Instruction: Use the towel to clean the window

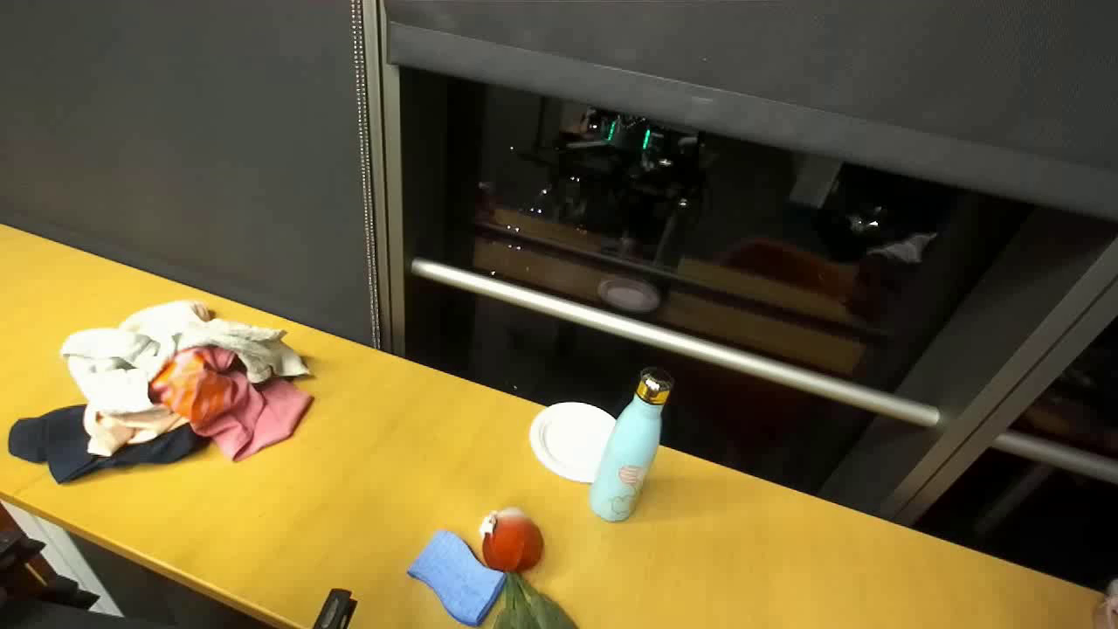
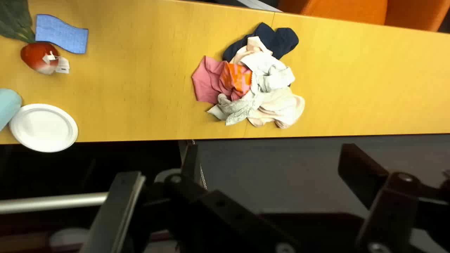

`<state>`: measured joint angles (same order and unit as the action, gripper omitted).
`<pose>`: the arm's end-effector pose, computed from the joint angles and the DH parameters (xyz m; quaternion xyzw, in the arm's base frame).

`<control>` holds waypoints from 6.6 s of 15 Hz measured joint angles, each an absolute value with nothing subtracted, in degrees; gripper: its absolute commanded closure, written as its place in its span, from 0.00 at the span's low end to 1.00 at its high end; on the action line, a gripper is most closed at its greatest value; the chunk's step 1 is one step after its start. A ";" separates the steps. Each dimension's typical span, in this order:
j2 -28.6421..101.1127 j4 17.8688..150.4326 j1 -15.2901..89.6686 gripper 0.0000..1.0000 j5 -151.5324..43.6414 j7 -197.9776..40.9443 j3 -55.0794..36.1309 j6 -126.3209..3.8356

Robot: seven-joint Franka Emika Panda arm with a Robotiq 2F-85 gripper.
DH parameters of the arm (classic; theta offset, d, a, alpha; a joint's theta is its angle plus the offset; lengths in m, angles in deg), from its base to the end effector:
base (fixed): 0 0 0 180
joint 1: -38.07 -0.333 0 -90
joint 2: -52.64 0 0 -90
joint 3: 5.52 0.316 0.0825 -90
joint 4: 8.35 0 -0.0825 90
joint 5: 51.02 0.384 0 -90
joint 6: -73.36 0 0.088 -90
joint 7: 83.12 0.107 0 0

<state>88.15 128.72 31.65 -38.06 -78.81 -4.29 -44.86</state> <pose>0.3864 0.0652 0.5659 -0.9844 0.0108 -0.1332 0.1142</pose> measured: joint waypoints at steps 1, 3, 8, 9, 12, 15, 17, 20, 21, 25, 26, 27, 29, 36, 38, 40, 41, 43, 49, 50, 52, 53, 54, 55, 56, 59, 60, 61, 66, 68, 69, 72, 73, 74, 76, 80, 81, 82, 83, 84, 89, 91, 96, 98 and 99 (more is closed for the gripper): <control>88.19 128.58 31.65 0.00 -38.06 -78.81 -4.29 -44.86; 88.29 128.44 31.65 0.00 -38.06 -78.81 -4.29 -44.86; 88.29 128.47 31.67 0.00 -38.06 -78.81 -4.29 -44.86; 88.06 128.46 31.74 0.00 -38.06 -78.87 -4.29 -44.92; 83.57 126.59 31.78 0.00 -37.84 -80.37 -4.62 -50.39; 73.11 120.55 31.78 0.00 -36.78 -82.05 -5.61 -57.19; 65.48 116.21 31.78 0.00 -35.41 -83.28 -5.85 -60.14; 53.68 109.07 31.79 0.00 -32.46 -85.74 -5.82 -60.59; 49.75 106.62 31.87 0.00 -32.13 -85.99 -5.70 -60.38; 34.16 95.11 32.76 0.00 -31.87 -86.21 -4.77 -55.31; 30.40 92.11 33.11 0.00 -31.99 -86.21 -4.31 -53.69; 27.10 89.42 33.26 0.00 -32.24 -86.07 -3.91 -52.20; 21.93 84.81 33.17 0.00 -33.70 -85.11 -3.02 -49.17; 16.56 75.62 31.15 0.00 -40.43 -78.98 -2.25 -42.63; 16.51 75.74 31.32 0.00 -40.42 -78.99 -2.12 -42.91; 16.76 77.61 30.72 0.00 -40.39 -78.79 -1.35 -46.45; 16.94 79.16 30.05 0.00 -40.40 -78.51 -0.79 -48.99; 17.17 82.34 27.69 0.00 -41.01 -77.31 -0.11 -53.32; 16.31 90.45 21.95 0.00 -47.42 -70.74 -0.90 -64.71; 15.63 91.27 21.92 0.00 -47.97 -70.28 -1.38 -65.91; 13.82 92.09 21.95 0.00 -49.11 -69.76 -2.63 -67.84; 12.63 92.10 21.97 0.00 -49.52 -69.65 -3.19 -68.76; 11.35 91.96 21.96 0.00 -49.60 -69.64 -3.54 -69.73; 10.02 91.68 21.96 0.00 -49.62 -69.64 -3.66 -70.69; 8.60 91.29 21.90 0.00 -49.64 -69.62 -3.66 -71.83; 4.49 89.23 20.85 0.00 -49.65 -68.33 -3.81 -75.98; 3.28 88.29 20.26 0.00 -49.65 -67.74 -3.97 -77.35; 2.30 87.27 19.70 0.00 -49.65 -67.18 -4.16 -78.40; -0.72 80.94 17.80 0.00 -49.65 -65.92 -4.39 -79.54; -2.21 78.23 17.15 0.00 -49.65 -65.65 -4.39 -79.45; -3.10 76.93 16.83 0.00 -49.65 -65.55 -4.39 -79.41; -5.64 74.20 16.09 0.00 -49.64 -65.30 -4.33 -79.38; -6.31 73.64 15.98 0.25 -49.63 -65.24 -4.28 -79.38; -6.88 73.17 15.91 0.26 -49.63 -65.19 -4.26 -79.38; -7.75 72.28 15.86 0.42 -49.63 -65.17 -4.25 -79.29; -8.23 71.83 15.85 0.73 -49.61 -64.99 -3.97 -79.06; -8.29 71.83 15.85 0.80 -49.58 -64.91 -3.92 -79.05; -8.37 71.82 15.85 0.87 -49.54 -64.83 -3.90 -79.04; -8.45 71.82 15.85 0.95 -49.51 -64.74 -3.90 -79.04; -8.49 71.83 15.87 0.99 -49.46 -64.71 -3.85 -79.04; -6.97 72.51 15.88 1.00 -49.37 -64.70 -2.47 -79.14; -4.63 73.63 15.88 1.00 -49.37 -64.70 -1.84 -79.23; 4.15 78.48 15.89 1.00 -49.37 -64.70 -1.18 -79.20; 7.92 81.06 15.92 1.00 -49.37 -64.70 -1.15 -79.16; 9.87 82.47 15.96 1.00 -49.37 -64.70 -1.15 -79.13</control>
